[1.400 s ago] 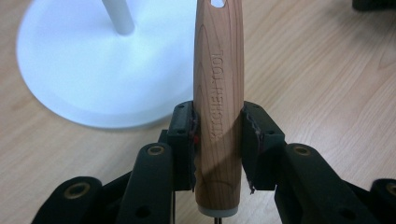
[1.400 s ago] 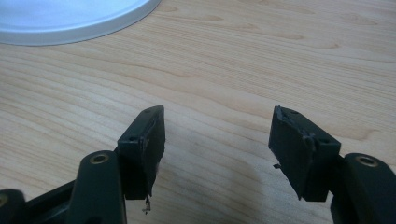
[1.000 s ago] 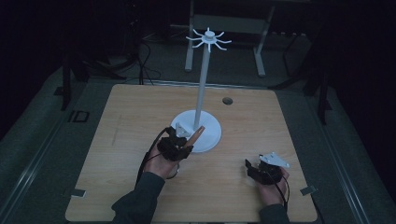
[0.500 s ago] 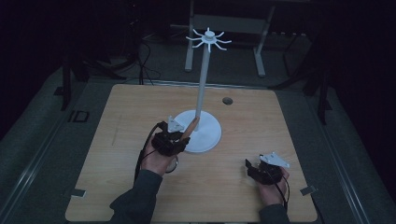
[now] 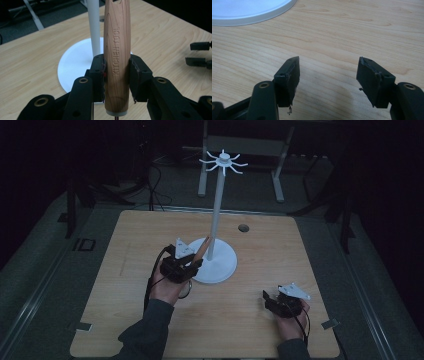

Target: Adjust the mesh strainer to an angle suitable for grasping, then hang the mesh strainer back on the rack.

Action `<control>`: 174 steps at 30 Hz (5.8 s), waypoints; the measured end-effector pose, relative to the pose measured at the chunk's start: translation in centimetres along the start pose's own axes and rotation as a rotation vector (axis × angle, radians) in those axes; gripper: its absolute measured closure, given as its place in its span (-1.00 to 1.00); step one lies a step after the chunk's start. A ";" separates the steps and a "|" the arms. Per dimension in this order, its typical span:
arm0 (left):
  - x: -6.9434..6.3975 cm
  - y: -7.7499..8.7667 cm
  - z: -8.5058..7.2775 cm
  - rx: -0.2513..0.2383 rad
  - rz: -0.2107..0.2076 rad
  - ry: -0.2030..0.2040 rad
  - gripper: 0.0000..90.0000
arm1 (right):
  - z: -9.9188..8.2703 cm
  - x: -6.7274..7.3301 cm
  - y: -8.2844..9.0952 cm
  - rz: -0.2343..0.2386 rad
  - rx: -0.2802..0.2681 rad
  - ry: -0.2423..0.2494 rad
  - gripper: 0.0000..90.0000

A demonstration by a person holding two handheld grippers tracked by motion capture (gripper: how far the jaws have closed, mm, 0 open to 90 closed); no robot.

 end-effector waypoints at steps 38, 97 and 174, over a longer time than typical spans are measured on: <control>-0.2 2.1 3.3 -0.158 0.041 -0.011 0.51 | 0.0 0.0 0.0 -0.003 0.000 -0.003 -0.23; 0.7 5.3 9.8 -0.326 0.063 -0.056 0.51 | 0.1 -0.1 -0.1 -0.005 -0.001 -0.008 -0.25; 1.2 5.8 13.4 -0.443 0.139 0.038 0.51 | 0.1 0.0 0.0 -0.010 -0.004 0.006 -0.27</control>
Point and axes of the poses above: each handheld gripper's, and its own axes: y roughly backward along the jaws, z roughly out of its top, x roughly to its left, the point moved 4 cm from there along -y, roughly forward along the jaws, and after that the axes turned 5 degrees about -z, right-handed, at the moved point
